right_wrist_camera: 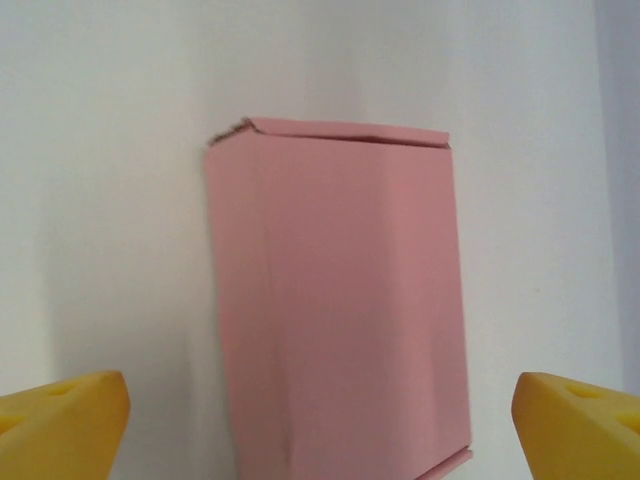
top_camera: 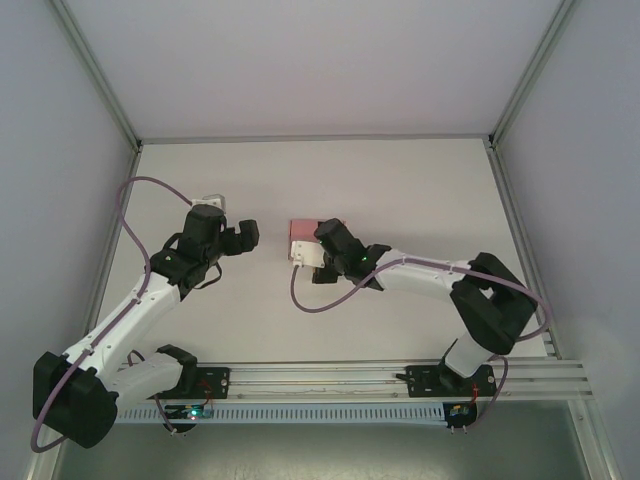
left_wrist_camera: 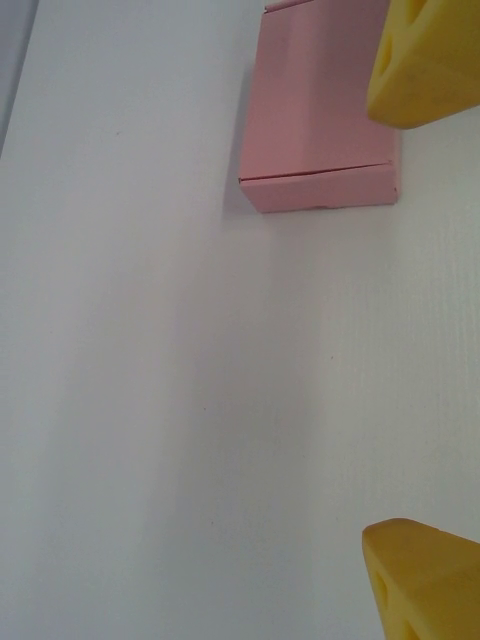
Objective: Assemble paper box
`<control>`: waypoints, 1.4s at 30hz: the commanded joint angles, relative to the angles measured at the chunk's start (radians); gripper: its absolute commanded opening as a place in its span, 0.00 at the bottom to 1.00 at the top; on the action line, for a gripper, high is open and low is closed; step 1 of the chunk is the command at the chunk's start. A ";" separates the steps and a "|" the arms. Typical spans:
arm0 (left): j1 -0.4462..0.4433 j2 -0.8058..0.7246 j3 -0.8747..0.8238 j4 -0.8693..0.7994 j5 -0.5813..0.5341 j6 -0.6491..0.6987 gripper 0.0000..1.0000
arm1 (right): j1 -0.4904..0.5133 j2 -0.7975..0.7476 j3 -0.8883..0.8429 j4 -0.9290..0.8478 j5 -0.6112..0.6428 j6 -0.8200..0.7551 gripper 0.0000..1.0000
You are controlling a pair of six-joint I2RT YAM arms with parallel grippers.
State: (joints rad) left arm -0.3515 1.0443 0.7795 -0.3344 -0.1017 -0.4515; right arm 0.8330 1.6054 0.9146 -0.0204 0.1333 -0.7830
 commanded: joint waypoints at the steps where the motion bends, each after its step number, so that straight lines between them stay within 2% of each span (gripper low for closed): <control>1: 0.005 0.009 -0.010 0.052 0.002 0.024 1.00 | -0.030 -0.064 0.008 -0.131 -0.160 0.096 0.98; 6: 0.009 0.019 -0.030 0.104 -0.035 0.060 1.00 | -0.081 -0.239 -0.065 -0.058 -0.217 0.192 0.98; 10: 0.031 0.029 -0.040 0.139 -0.055 0.045 1.00 | -0.161 -0.370 -0.138 0.107 -0.122 0.371 0.98; 12: 0.043 0.035 -0.042 0.156 -0.057 0.050 1.00 | -0.225 -0.421 -0.146 0.154 -0.063 0.510 0.98; 15: 0.061 0.051 -0.045 0.184 -0.078 0.067 1.00 | -0.340 -0.452 -0.132 0.133 0.021 0.736 0.98; 18: 0.079 0.083 -0.083 0.275 -0.159 0.105 1.00 | -0.444 -0.437 -0.117 0.067 0.099 0.860 0.98; 20: 0.103 0.113 -0.128 0.381 -0.204 0.146 1.00 | -0.504 -0.428 -0.157 0.100 0.107 0.876 0.98; 24: 0.143 0.187 -0.214 0.593 -0.223 0.264 1.00 | -0.598 -0.421 -0.330 0.354 0.120 0.894 0.98; 26: 0.175 0.199 -0.196 0.570 -0.179 0.266 1.00 | -0.648 -0.416 -0.432 0.527 0.096 0.902 0.98; 27: 0.186 0.203 -0.211 0.614 -0.144 0.289 1.00 | -0.671 -0.409 -0.475 0.604 0.079 0.893 0.98; 28: 0.195 0.202 -0.223 0.651 -0.125 0.312 1.00 | -0.697 -0.408 -0.500 0.662 0.061 0.897 0.98; 29: 0.197 0.206 -0.241 0.706 -0.132 0.340 1.00 | -0.712 -0.418 -0.503 0.648 0.039 0.890 0.98; 32: 0.212 0.237 -0.302 0.865 -0.176 0.383 1.00 | -0.727 -0.431 -0.530 0.670 0.015 0.828 0.98; 34: 0.228 0.217 -0.299 0.818 -0.145 0.365 1.00 | -0.740 -0.413 -0.555 0.708 0.030 0.812 0.98; 36: 0.232 0.205 -0.321 0.843 -0.100 0.383 1.00 | -0.750 -0.362 -0.585 0.791 0.068 0.791 0.98; 38: 0.233 0.208 -0.349 0.878 -0.105 0.423 1.00 | -0.766 -0.291 -0.617 0.923 0.113 0.810 0.98; 40: 0.243 0.239 -0.393 0.953 -0.133 0.438 1.00 | -0.783 -0.231 -0.626 1.052 0.082 0.807 0.98; 42: 0.264 0.288 -0.432 1.061 -0.119 0.421 1.00 | -0.787 -0.214 -0.626 1.039 0.044 0.797 0.98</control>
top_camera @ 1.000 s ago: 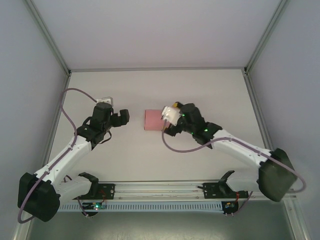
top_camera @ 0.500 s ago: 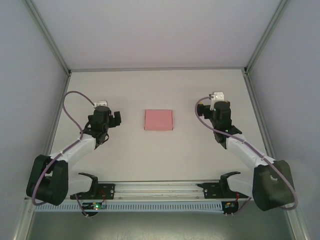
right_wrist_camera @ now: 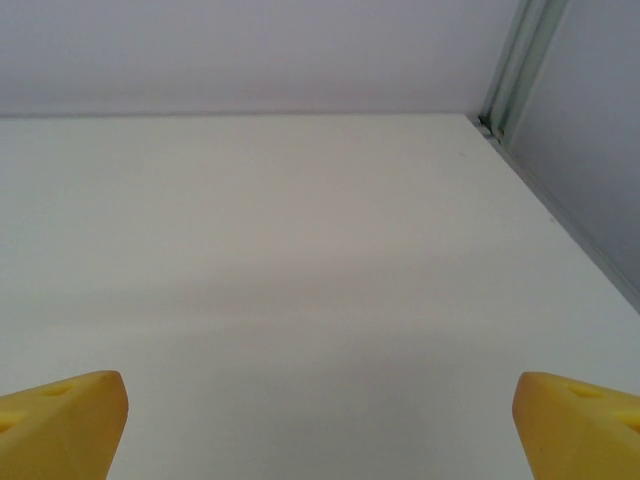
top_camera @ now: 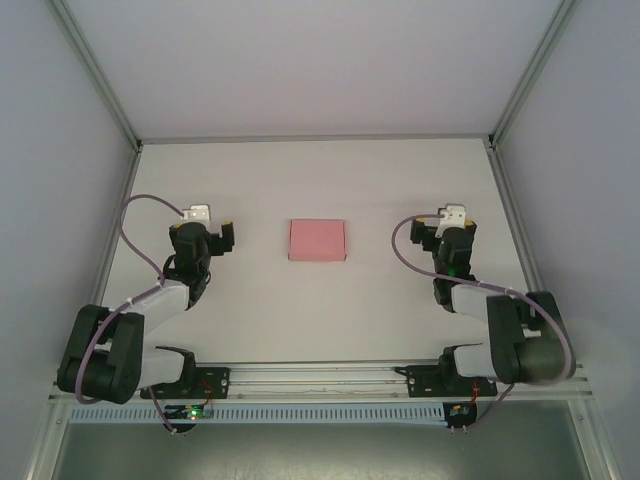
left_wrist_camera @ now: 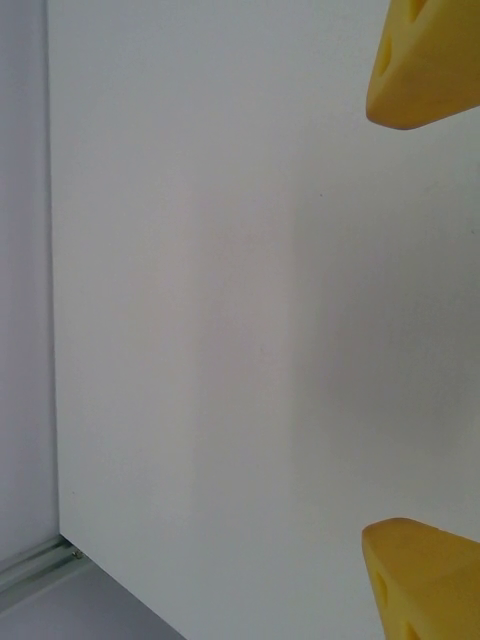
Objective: Assemble paper box
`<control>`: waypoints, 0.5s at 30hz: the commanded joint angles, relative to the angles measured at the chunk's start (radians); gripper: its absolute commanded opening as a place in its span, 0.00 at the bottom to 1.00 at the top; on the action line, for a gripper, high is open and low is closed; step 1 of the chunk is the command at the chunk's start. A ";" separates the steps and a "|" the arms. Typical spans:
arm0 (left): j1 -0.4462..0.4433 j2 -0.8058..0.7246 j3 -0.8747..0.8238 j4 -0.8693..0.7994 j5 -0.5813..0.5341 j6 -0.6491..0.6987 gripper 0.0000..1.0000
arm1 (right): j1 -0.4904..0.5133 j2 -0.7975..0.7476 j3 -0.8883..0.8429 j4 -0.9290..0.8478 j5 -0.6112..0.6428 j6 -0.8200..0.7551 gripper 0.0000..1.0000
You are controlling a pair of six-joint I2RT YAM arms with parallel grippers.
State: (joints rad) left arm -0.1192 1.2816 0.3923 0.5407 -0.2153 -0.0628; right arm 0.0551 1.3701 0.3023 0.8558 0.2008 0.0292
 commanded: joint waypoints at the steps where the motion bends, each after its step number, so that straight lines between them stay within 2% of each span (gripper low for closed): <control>1: 0.036 0.065 -0.044 0.210 -0.007 0.027 1.00 | -0.009 0.028 -0.014 0.169 -0.032 -0.018 0.98; 4: 0.047 0.134 0.001 0.204 0.016 0.048 1.00 | -0.011 0.044 -0.052 0.220 -0.055 -0.026 0.98; 7: 0.082 0.279 -0.014 0.378 0.036 0.025 1.00 | -0.010 0.190 -0.060 0.409 -0.131 -0.049 0.98; 8: 0.101 0.293 -0.015 0.398 0.046 0.005 1.00 | -0.008 0.175 -0.043 0.357 -0.130 -0.051 0.98; 9: 0.106 0.282 -0.016 0.381 0.061 -0.001 1.00 | -0.009 0.125 -0.002 0.190 -0.102 -0.044 0.98; 10: 0.108 0.268 -0.006 0.333 0.061 -0.005 1.00 | -0.015 0.131 0.053 0.102 -0.083 -0.024 0.98; 13: 0.106 0.273 -0.006 0.344 0.062 -0.001 1.00 | -0.054 0.164 0.010 0.237 -0.140 0.005 0.98; 15: 0.107 0.277 -0.009 0.358 0.061 0.001 1.00 | -0.052 0.149 0.018 0.194 -0.140 -0.002 0.98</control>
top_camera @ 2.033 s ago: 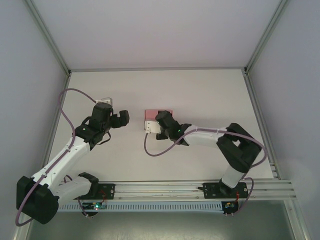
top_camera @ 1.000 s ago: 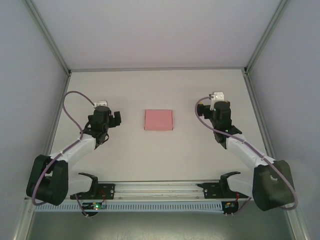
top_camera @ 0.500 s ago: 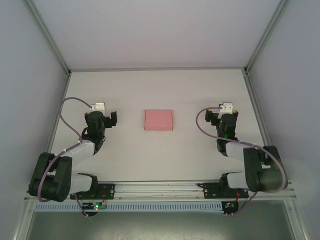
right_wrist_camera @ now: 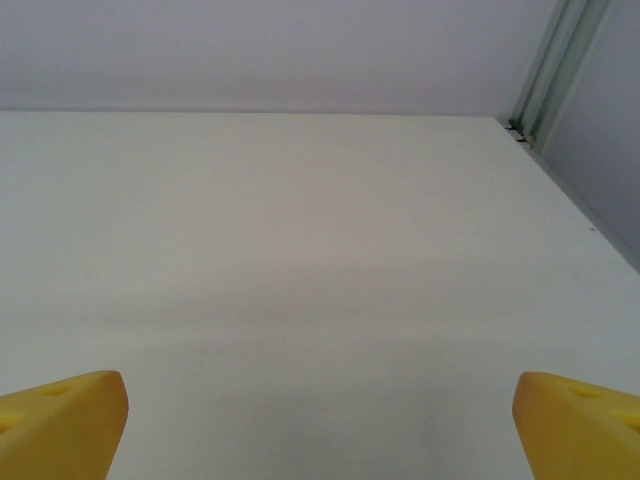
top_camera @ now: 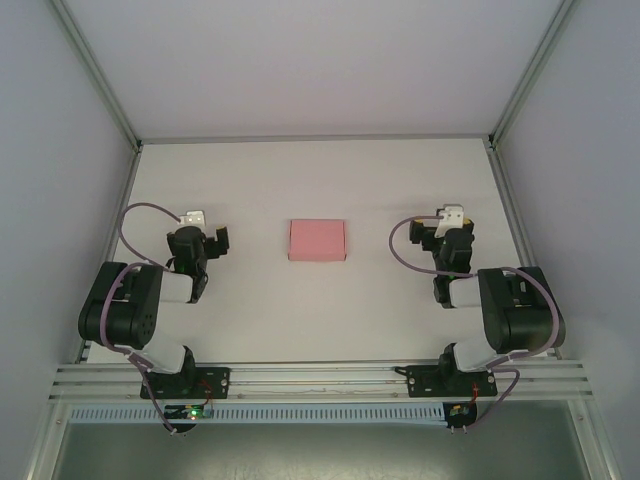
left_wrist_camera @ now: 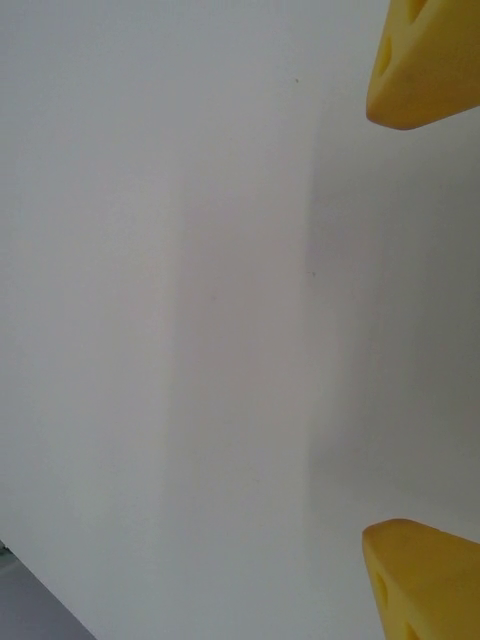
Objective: Assemble paper box
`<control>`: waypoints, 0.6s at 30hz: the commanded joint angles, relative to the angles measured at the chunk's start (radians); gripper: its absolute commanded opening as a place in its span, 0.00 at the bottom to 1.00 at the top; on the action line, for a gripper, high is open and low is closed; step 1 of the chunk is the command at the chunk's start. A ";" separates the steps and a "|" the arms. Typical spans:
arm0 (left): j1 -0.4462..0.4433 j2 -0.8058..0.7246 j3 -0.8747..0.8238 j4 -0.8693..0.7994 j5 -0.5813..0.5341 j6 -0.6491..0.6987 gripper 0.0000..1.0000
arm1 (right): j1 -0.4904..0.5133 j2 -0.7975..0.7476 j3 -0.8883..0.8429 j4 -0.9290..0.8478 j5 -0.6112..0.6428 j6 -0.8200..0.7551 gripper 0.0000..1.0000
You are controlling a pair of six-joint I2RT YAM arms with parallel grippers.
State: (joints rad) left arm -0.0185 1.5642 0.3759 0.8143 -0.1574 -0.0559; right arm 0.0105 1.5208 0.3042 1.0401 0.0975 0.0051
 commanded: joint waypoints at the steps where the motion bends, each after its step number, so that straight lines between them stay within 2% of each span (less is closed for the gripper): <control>1: 0.007 -0.009 0.010 0.074 0.003 -0.007 1.00 | -0.006 -0.008 0.020 -0.007 -0.033 0.019 0.98; 18: 0.006 -0.009 0.009 0.075 0.003 -0.006 1.00 | 0.004 -0.002 0.020 0.003 -0.029 0.008 0.98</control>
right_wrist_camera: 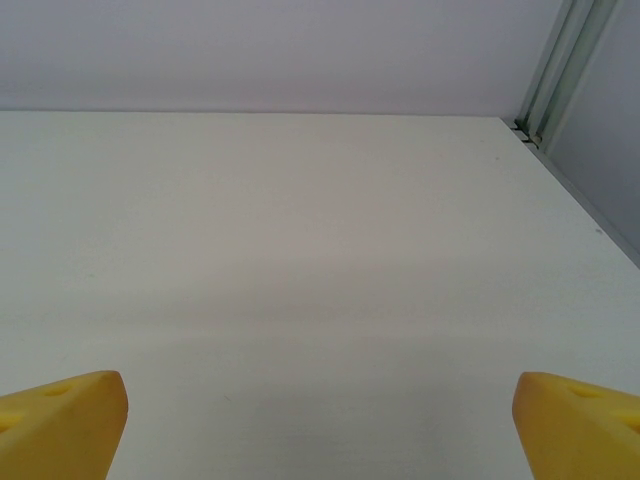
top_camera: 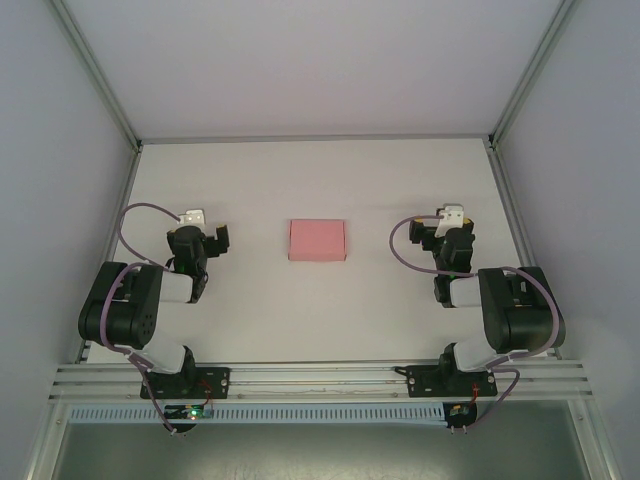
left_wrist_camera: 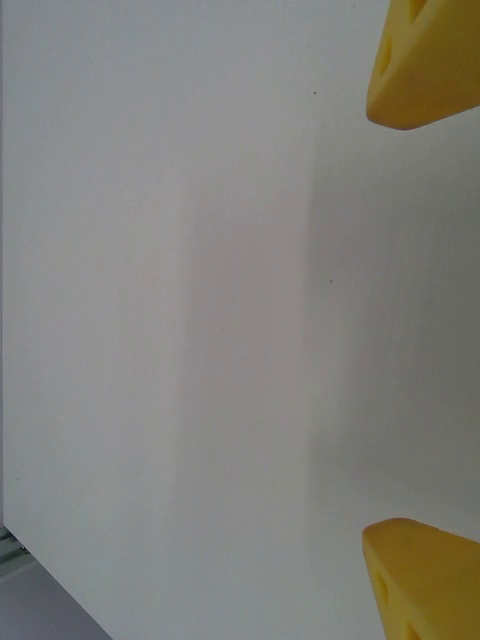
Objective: Assemble paper box
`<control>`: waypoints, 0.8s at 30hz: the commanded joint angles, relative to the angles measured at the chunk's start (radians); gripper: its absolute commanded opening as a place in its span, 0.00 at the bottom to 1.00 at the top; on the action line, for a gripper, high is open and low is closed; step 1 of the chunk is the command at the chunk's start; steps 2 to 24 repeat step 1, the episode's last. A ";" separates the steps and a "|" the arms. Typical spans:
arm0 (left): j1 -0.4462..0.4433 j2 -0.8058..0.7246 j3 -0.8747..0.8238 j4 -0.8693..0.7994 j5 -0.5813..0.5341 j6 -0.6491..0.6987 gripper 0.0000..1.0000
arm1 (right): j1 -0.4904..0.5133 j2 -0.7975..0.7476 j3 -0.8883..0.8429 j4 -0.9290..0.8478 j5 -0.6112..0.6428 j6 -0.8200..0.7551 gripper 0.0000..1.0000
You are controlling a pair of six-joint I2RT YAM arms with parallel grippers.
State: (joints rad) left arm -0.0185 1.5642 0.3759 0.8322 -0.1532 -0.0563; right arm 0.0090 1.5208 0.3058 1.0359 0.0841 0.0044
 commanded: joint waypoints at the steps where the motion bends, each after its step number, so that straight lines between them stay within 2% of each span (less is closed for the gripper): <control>1: 0.007 -0.009 0.009 0.058 0.000 -0.005 1.00 | 0.006 -0.001 0.019 0.008 -0.015 0.009 0.98; 24: 0.007 -0.009 0.009 0.058 0.000 -0.005 1.00 | 0.006 -0.001 0.019 0.008 -0.015 0.009 0.98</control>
